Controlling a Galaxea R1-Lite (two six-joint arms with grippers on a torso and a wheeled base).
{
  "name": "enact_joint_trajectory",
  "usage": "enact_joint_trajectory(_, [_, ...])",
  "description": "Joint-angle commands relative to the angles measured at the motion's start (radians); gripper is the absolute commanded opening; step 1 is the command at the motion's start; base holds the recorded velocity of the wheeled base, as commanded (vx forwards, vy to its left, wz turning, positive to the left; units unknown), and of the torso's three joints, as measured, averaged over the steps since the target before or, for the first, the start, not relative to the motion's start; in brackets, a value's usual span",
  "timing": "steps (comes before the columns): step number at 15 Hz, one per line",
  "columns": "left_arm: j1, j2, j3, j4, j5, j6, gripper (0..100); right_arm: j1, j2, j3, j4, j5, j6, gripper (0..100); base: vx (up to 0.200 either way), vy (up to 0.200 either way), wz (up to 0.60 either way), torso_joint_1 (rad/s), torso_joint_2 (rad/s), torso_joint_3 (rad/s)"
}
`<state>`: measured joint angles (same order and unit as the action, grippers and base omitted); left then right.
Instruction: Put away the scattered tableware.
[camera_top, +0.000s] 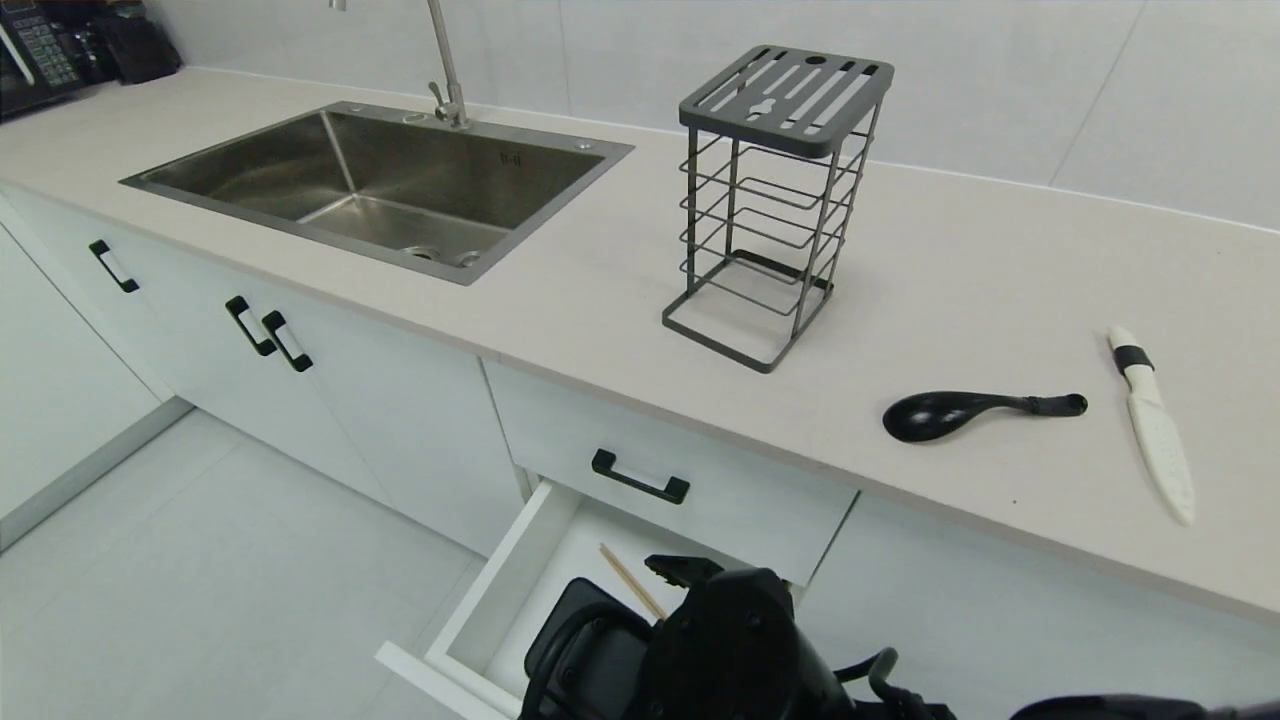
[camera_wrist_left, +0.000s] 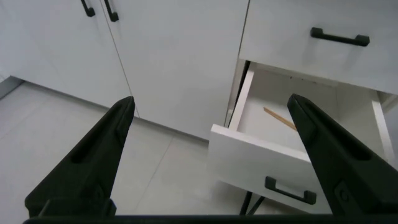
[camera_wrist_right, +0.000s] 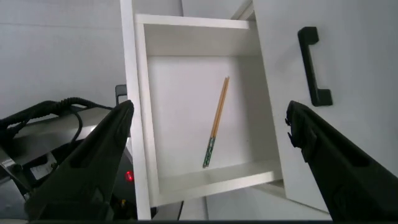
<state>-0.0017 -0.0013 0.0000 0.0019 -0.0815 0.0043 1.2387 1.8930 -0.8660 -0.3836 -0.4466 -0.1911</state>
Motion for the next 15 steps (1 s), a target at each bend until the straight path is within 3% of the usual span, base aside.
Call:
enact_joint_trajectory(1, [0.000, 0.001, 0.000, 0.000, 0.000, 0.000, 100, 0.001, 0.001, 0.015, -0.009, 0.002, -0.001, 100, 0.000, 0.000, 0.00, 0.373, -0.48, -0.237])
enact_joint_trajectory(5, [0.000, 0.001, 0.000, 0.000, 0.000, 0.000, 100, -0.018, 0.003, 0.084, -0.075, 0.037, 0.002, 100, 0.000, 0.000, 0.00, 0.293, -0.51, -0.245])
enact_joint_trajectory(6, [0.000, 0.001, 0.000, 0.000, 0.000, 0.000, 100, -0.021, 0.005, 0.124, -0.184, 0.051, 0.016, 100, 0.000, 0.000, 0.00, 0.149, -0.28, -0.139])
enact_joint_trajectory(8, [0.000, 0.001, 0.000, 0.000, 0.000, 0.000, 100, -0.024, 0.006, 0.140, -0.267, 0.112, 0.015, 100, 0.000, 0.000, 0.00, 0.076, -0.12, -0.058])
enact_joint_trajectory(15, [0.000, 0.001, 0.000, 0.000, 0.000, 0.000, 100, -0.120, -0.160, 0.260, -0.278, 0.120, 0.024, 100, 0.000, 0.000, 0.00, 0.000, 0.00, 0.000])
